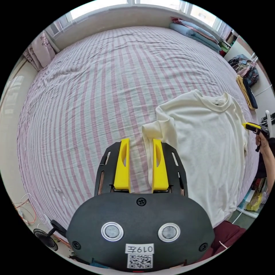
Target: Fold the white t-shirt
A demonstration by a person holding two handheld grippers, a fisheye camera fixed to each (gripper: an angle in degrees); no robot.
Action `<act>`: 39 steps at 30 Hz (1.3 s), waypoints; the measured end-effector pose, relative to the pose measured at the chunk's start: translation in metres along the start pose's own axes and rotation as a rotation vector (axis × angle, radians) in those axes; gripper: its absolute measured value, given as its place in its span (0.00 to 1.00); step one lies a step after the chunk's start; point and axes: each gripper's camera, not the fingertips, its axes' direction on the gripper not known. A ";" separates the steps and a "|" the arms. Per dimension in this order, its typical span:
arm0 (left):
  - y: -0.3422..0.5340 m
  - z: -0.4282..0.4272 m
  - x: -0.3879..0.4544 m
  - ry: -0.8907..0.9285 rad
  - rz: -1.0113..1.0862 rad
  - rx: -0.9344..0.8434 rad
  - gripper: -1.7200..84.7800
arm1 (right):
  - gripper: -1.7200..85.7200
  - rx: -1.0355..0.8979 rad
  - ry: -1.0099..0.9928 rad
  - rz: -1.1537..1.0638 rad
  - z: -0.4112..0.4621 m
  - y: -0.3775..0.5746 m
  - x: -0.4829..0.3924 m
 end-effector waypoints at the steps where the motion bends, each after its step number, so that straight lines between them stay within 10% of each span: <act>1: -0.001 0.003 0.003 0.000 0.005 -0.002 0.15 | 0.02 -0.005 0.002 -0.016 0.002 -0.003 -0.002; 39: -0.012 0.043 -0.028 -0.099 -0.105 -0.108 0.03 | 0.02 -0.080 0.212 0.060 0.017 -0.061 0.004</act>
